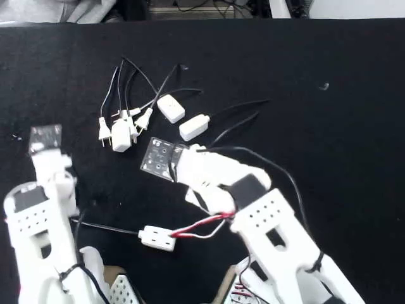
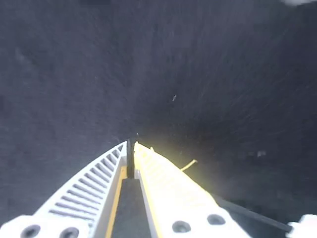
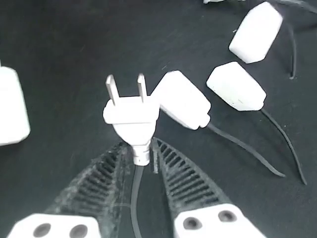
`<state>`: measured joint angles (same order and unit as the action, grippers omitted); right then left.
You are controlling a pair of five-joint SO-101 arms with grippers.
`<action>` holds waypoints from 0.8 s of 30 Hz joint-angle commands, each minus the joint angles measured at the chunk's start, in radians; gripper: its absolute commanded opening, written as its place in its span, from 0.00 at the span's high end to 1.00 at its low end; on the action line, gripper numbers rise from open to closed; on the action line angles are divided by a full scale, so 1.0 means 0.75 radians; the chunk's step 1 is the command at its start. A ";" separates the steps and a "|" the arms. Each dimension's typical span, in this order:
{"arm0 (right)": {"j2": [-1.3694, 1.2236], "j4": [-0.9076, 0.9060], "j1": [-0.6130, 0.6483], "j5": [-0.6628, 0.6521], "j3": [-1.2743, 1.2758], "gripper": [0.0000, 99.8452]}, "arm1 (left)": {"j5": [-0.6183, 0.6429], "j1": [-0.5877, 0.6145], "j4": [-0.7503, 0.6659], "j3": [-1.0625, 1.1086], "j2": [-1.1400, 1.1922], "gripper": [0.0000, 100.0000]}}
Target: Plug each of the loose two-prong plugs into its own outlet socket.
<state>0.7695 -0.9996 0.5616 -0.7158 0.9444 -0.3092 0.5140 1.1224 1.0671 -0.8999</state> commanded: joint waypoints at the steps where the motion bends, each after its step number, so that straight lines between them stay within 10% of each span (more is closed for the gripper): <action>1: 0.048 0.241 -0.031 0.102 0.083 0.99 | 0.256 -0.189 0.137 -0.341 -0.010 0.97; 9: 0.026 0.526 -0.070 0.352 0.247 0.99 | 0.706 -0.760 -0.092 -0.379 -0.012 0.97; 24: 0.026 0.651 -0.127 0.466 0.292 0.99 | 0.757 -1.132 -0.604 -0.095 -0.012 0.97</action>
<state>0.7725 -0.5347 0.4879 -0.3705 1.1623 0.2509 -0.3176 0.7204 0.9935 -0.8999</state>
